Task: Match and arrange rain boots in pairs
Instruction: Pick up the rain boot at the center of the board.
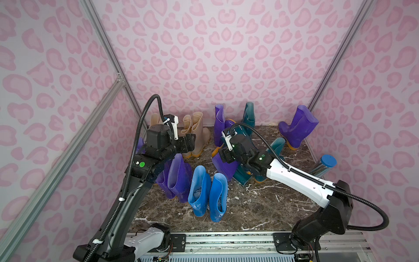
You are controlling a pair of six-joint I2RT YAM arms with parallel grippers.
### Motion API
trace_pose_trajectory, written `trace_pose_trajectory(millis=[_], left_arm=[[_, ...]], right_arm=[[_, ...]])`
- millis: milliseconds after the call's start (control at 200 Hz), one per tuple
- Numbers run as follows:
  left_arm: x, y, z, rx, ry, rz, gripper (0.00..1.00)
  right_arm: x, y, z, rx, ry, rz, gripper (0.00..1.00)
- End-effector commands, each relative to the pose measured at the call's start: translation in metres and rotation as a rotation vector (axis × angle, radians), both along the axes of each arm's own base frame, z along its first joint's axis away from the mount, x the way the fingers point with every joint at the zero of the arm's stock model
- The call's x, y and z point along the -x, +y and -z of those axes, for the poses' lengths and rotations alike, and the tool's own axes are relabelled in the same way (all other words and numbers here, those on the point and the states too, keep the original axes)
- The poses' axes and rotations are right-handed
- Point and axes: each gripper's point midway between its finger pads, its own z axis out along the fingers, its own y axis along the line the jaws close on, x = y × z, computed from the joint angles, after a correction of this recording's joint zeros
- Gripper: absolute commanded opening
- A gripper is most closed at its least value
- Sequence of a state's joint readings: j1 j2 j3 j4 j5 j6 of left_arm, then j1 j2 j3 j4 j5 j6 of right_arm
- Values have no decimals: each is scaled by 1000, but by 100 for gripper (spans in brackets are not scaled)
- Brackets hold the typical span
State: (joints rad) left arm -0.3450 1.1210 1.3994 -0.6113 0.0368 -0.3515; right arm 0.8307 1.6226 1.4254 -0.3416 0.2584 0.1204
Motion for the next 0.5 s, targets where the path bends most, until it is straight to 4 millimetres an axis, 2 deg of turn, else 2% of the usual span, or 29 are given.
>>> trace_pose_trajectory(millis=[0,70,285,495], left_arm=[[-1,9,-11,14,-31,-41,84],[-1,13,-13,8,-36,-57,84],[-3,12,-17,32,-51,-51,84],[-2,10,-22,31,-57,-33,84]], right_arm=[[-5,3,19,56,42,4,88],[-3,18,31,44,78,-45,88],[-13,39,61,34,117,-17,94],[-25,37,100,64,156,103,99]])
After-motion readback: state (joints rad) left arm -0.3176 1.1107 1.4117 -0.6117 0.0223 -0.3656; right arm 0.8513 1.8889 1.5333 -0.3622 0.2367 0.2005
